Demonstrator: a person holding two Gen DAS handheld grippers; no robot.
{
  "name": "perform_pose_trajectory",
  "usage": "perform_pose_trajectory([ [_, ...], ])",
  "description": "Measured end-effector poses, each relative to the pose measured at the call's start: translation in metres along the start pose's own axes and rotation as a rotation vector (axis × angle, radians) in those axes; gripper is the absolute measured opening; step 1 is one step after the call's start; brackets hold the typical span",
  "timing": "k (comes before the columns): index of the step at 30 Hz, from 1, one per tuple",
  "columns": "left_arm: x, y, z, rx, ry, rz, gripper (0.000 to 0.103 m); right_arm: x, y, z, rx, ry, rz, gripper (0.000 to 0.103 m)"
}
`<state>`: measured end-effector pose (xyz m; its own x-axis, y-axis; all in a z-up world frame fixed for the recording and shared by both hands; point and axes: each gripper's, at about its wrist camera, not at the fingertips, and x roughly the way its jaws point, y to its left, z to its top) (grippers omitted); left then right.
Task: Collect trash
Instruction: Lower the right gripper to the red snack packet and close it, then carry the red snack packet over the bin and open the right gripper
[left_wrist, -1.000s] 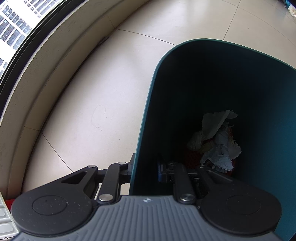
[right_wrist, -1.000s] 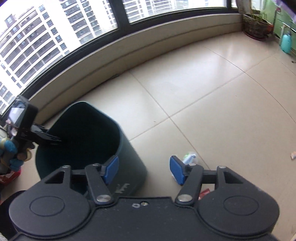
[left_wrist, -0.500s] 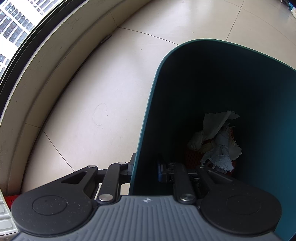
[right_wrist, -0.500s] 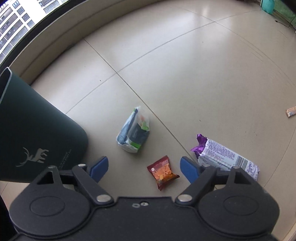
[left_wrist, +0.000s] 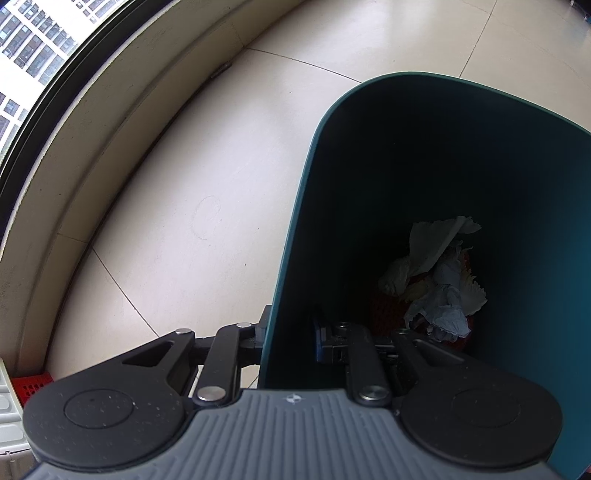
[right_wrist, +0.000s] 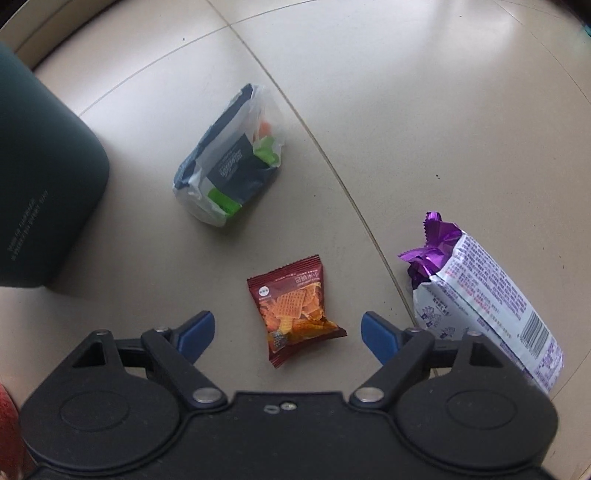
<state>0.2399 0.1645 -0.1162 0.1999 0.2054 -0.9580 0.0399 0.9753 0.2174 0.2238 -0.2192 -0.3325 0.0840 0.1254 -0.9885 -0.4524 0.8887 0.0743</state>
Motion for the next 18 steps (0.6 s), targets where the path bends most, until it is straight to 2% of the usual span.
perform_pose_trajectory([
  [3, 0.000, 0.000, -0.001, -0.003, 0.002, 0.002, 0.018, 0.013, 0.010, -0.003, -0.091, 0.025, -0.032, 0.085],
  [8, 0.000, 0.001, -0.001, -0.004, -0.001, 0.006, 0.019, 0.023, 0.022, -0.004, -0.166, 0.015, -0.103, 0.077],
  [10, 0.000, -0.001, -0.002, 0.000, -0.001, 0.014, 0.019, 0.028, 0.024, -0.003, -0.171, 0.036, -0.121, 0.070],
  [14, -0.001, -0.001, -0.003, 0.001, 0.000, 0.019, 0.020, 0.031, 0.020, -0.002, -0.102, 0.048, -0.099, 0.066],
  [16, -0.001, -0.001, -0.003, 0.001, -0.001, 0.020, 0.020, 0.029, 0.017, -0.002, -0.069, 0.041, -0.092, 0.049],
  [18, -0.001, 0.000, -0.003, 0.001, -0.001, 0.022, 0.020, 0.027, 0.015, -0.001, -0.035, 0.034, -0.116, 0.040],
])
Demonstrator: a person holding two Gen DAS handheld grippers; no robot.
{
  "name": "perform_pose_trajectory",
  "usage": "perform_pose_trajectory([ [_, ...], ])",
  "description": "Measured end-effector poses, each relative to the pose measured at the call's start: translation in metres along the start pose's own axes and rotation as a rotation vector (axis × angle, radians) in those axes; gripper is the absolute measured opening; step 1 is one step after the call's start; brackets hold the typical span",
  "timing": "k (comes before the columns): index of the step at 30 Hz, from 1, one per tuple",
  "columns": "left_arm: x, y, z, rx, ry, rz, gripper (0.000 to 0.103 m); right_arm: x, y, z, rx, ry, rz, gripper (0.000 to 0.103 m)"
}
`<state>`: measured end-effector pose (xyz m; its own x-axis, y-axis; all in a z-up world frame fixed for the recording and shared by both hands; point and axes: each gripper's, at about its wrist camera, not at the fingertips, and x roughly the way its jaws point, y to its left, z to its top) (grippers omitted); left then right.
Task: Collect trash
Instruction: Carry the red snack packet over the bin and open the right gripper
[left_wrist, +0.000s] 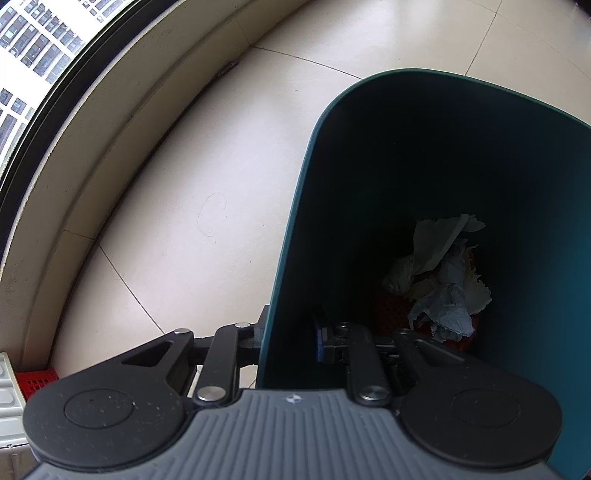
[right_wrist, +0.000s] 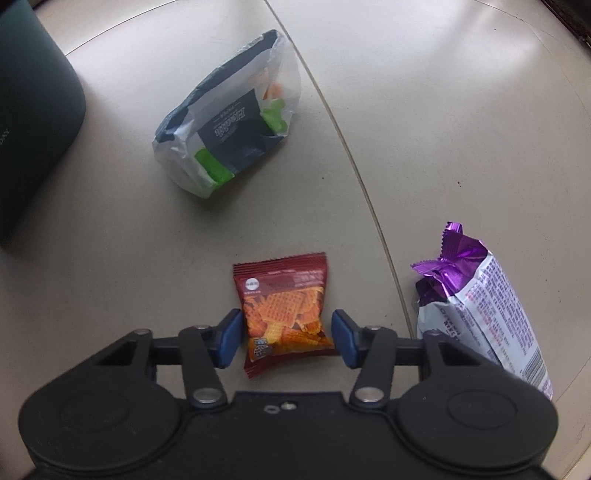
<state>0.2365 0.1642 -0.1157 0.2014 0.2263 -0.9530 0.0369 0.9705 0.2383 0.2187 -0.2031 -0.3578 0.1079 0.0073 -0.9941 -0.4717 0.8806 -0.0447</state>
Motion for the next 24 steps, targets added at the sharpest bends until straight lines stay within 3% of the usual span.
perform_pose_trajectory([
  [6, 0.000, -0.002, 0.001, 0.001, 0.001, 0.001, 0.020, -0.020, -0.007, -0.002, 0.093, -0.051, 0.020, 0.039],
  [13, 0.000, -0.002, 0.001, -0.001, 0.003, -0.001, 0.020, -0.074, -0.011, -0.002, 0.164, -0.088, 0.053, 0.039],
  [24, 0.000, -0.004, 0.001, 0.006, 0.008, -0.001, 0.020, -0.197, 0.021, 0.022, 0.142, -0.179, 0.136, 0.039],
])
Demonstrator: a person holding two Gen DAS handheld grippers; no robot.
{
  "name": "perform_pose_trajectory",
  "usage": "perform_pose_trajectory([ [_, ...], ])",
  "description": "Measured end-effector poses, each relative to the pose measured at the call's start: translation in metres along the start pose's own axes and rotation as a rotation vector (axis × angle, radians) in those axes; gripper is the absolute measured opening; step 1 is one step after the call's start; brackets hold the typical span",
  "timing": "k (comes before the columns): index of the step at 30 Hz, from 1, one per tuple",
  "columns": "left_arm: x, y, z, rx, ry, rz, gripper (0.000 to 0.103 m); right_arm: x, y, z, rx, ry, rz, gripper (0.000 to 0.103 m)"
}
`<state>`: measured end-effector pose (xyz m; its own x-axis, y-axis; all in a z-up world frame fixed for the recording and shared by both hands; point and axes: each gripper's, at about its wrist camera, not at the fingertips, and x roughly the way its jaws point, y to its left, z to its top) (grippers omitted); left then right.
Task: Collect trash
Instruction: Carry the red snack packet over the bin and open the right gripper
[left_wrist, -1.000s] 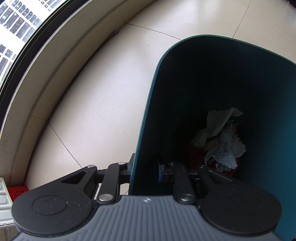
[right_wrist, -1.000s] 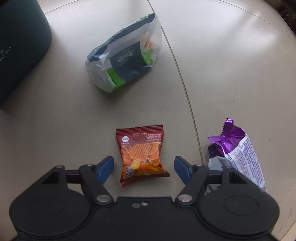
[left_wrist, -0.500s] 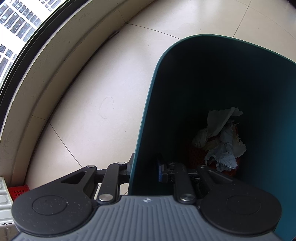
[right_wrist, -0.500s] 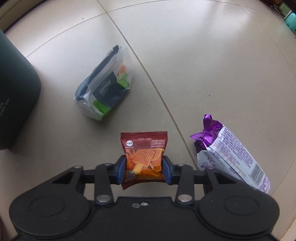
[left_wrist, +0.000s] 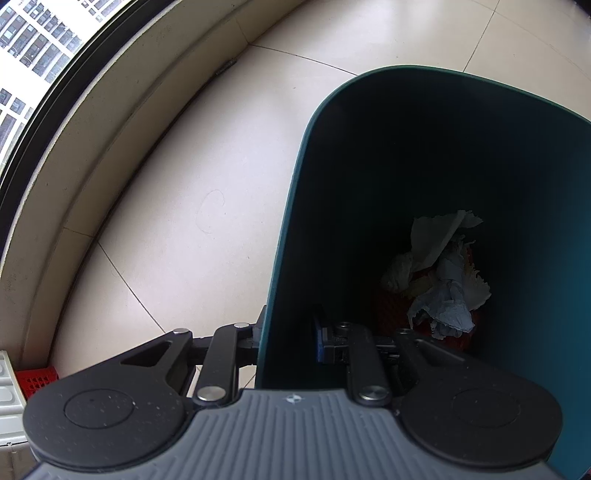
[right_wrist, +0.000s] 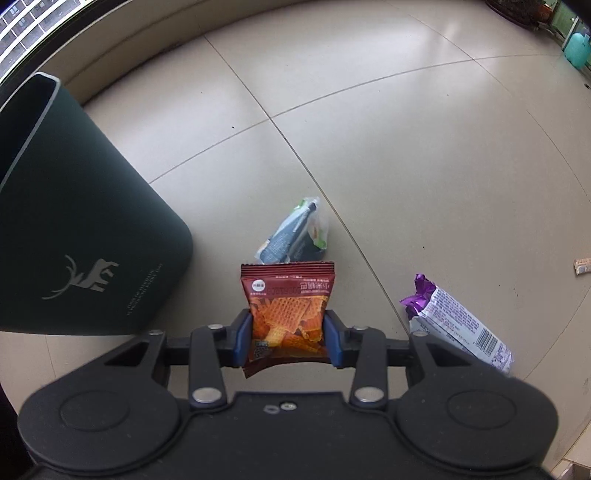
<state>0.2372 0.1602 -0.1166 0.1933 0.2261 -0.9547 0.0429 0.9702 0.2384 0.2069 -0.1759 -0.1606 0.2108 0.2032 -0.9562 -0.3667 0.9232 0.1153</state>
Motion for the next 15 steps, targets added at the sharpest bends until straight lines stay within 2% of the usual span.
perform_pose_trajectory([
  [8, 0.000, 0.000, 0.000, 0.000, 0.001, -0.003, 0.020, -0.075, 0.040, 0.019, -0.030, -0.087, 0.053, 0.039],
  [15, 0.001, 0.002, -0.002, 0.004, 0.002, -0.006, 0.020, -0.125, 0.091, 0.048, -0.102, -0.192, 0.185, 0.039],
])
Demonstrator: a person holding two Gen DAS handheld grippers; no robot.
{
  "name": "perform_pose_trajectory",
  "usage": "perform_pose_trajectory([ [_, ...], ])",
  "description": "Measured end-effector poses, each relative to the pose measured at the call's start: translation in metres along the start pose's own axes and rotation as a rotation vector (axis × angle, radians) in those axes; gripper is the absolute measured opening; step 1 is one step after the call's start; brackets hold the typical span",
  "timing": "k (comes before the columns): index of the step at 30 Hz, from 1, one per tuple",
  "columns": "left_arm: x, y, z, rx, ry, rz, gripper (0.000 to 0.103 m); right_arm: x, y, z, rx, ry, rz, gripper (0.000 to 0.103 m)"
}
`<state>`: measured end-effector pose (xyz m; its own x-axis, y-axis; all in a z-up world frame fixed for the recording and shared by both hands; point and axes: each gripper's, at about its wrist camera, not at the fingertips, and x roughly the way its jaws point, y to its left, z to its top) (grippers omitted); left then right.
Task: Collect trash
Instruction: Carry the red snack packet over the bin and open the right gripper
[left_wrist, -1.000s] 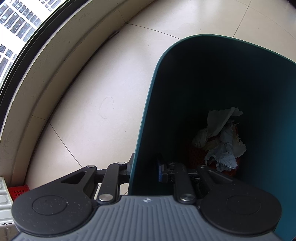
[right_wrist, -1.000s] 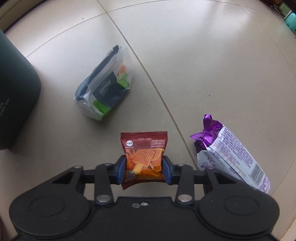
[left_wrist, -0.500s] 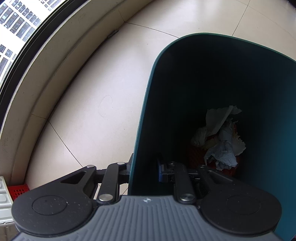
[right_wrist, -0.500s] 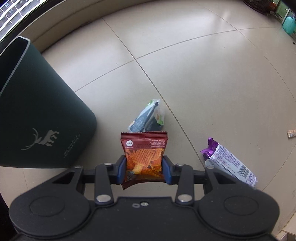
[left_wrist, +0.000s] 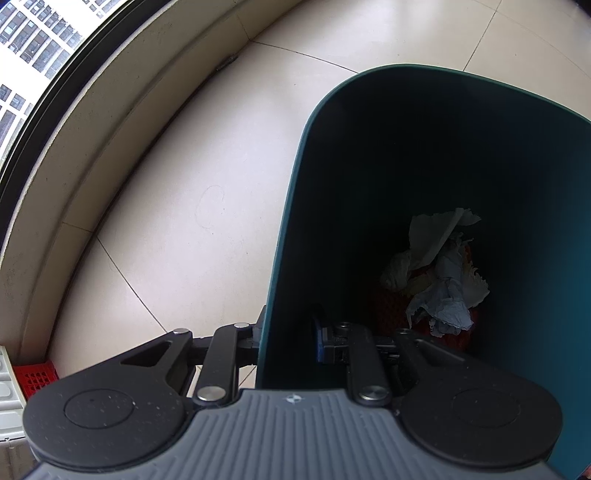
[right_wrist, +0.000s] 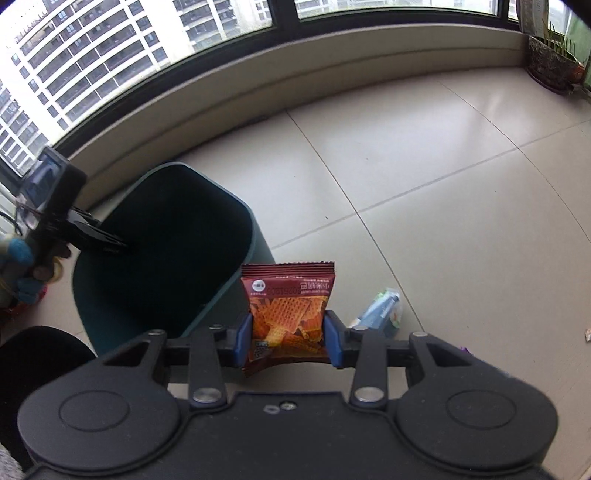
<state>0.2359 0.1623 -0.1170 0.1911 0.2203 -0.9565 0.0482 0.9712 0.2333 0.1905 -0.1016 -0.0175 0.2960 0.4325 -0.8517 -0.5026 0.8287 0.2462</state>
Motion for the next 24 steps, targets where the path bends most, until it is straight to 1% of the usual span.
perform_pose_trajectory([
  [3, 0.000, 0.001, 0.000, -0.003, -0.001, -0.004, 0.020, 0.001, 0.026, 0.019, -0.039, -0.020, 0.061, 0.039],
  [5, 0.000, 0.002, 0.000, -0.003, -0.001, -0.005, 0.020, 0.010, 0.045, 0.031, -0.077, -0.017, 0.082, 0.039],
  [7, 0.000, 0.002, 0.000, -0.005, -0.002, -0.006, 0.020, 0.024, 0.060, 0.039, -0.111, -0.004, 0.099, 0.039],
  [10, 0.000, 0.004, 0.001, -0.006, -0.005, -0.008, 0.020, 0.058, 0.067, 0.043, -0.107, 0.041, 0.105, 0.039],
  [16, -0.002, 0.004, 0.001, -0.005, -0.006, -0.010, 0.020, 0.117, 0.074, 0.044, -0.081, 0.146, 0.090, 0.039],
  [19, -0.001, 0.005, 0.001, -0.006, -0.006, -0.013, 0.020, 0.139, 0.077, 0.043, -0.092, 0.184, 0.050, 0.039],
  [24, -0.002, 0.006, 0.001, -0.011, -0.007, -0.018, 0.020, 0.175, 0.086, 0.035, -0.090, 0.249, 0.025, 0.039],
])
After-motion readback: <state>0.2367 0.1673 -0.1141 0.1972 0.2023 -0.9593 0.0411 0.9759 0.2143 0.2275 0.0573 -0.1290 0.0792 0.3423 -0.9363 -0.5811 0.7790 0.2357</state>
